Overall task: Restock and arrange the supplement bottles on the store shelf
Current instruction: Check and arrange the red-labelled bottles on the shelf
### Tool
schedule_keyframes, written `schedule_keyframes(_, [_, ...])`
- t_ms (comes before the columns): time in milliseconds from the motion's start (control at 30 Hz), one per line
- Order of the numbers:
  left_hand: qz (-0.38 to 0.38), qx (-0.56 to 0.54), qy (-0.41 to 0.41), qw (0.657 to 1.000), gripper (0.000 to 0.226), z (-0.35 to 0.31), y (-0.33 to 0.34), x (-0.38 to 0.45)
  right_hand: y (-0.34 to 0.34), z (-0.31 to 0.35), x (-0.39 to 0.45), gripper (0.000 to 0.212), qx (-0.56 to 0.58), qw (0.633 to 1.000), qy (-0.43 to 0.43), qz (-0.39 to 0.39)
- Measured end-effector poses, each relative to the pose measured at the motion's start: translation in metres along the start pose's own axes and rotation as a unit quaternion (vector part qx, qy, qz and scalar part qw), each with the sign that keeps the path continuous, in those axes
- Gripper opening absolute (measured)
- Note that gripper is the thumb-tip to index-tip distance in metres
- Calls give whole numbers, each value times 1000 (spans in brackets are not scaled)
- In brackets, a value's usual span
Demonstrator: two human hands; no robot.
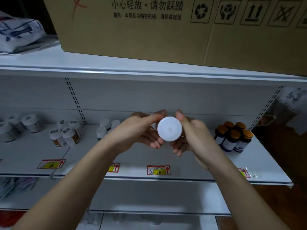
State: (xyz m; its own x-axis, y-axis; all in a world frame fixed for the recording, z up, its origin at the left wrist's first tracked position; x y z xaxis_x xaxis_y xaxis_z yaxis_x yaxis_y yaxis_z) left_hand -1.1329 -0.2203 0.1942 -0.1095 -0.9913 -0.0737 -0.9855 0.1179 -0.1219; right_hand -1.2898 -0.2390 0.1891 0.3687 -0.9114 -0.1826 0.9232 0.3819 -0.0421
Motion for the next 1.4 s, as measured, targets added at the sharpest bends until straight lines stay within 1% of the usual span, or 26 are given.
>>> schedule_keyframes(67, [1,-1,7,1000,49,0,-1,1,-1,0,0,49,-4,1000,-5,-1])
schedule_keyframes(133, [2,0,28,1000,43,0,-1,2,-3,-1,0,39,-16,1000,-18,-6])
schedule_keyframes(167, [-2,1,37,999,47,1,-2,3,-5,-2,1,34,-27,999,-25,-11])
schedule_keyframes(200, [-8,5,44,999,57,3,-4,4,-7,-4,2,32,-41,999,-29,-17])
schedule_keyframes(267, [-2,24,63,998,73,5,-5,6,-12,-10,5,43,-76,996,-45,-12])
schedule_keyframes(333, [10,33,80,996,77,11,-5,9,-15,-18,8,55,-95,993,-68,11])
schedule_keyframes(433, [-9,44,93,995,67,26,-3,18,-19,-32,14,61,-62,993,-94,23])
schedule_keyframes(533, [-30,77,101,991,50,41,5,23,-23,-48,21,51,-72,993,-97,8])
schedule_keyframes(600, [-57,91,108,988,44,50,8,24,-25,-61,25,44,-78,993,-88,3])
schedule_keyframes(667, [-83,125,111,982,42,58,12,25,-26,-75,30,41,-80,994,-80,-6])
schedule_keyframes(800, [-120,165,115,972,39,83,25,32,-30,-101,41,42,-103,992,-70,-20])
schedule_keyframes(900, [-163,182,90,966,33,109,36,39,-36,-125,52,37,-132,990,-50,-24])
schedule_keyframes(967, [-197,184,70,961,30,123,42,45,-47,-140,61,34,-157,986,-25,-50])
schedule_keyframes(1033, [-219,177,43,959,25,131,49,52,-62,-156,70,30,-188,978,-6,-86])
schedule_keyframes(1067, [-225,175,30,958,23,133,51,56,-69,-162,75,30,-214,971,-10,-102])
schedule_keyframes(1167, [-227,199,4,953,16,142,57,71,-88,-184,90,39,-312,944,-17,-108])
schedule_keyframes(1267, [-227,233,-21,945,30,156,59,87,-101,-206,95,50,-381,918,16,-104])
schedule_keyframes(1333, [-229,242,-28,942,36,165,59,94,-103,-220,94,52,-426,895,-5,-136])
schedule_keyframes(1400, [-245,239,-31,939,36,171,59,97,-103,-232,94,53,-438,885,-28,-155])
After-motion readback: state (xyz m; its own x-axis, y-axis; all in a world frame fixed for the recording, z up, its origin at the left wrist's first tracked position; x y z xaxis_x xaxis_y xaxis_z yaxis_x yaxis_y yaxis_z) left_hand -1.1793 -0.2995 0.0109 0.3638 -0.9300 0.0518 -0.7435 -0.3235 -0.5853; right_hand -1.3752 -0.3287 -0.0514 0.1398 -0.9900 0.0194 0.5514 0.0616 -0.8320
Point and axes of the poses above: each hand's wrist, its own x-axis towards the middle knuckle, its own y-axis out of the palm, z = x × y, the point moved 4 cm from there along x, towards the middle knuckle, and after that the axes turned 8 degrees about y, right-handed, at the moved point
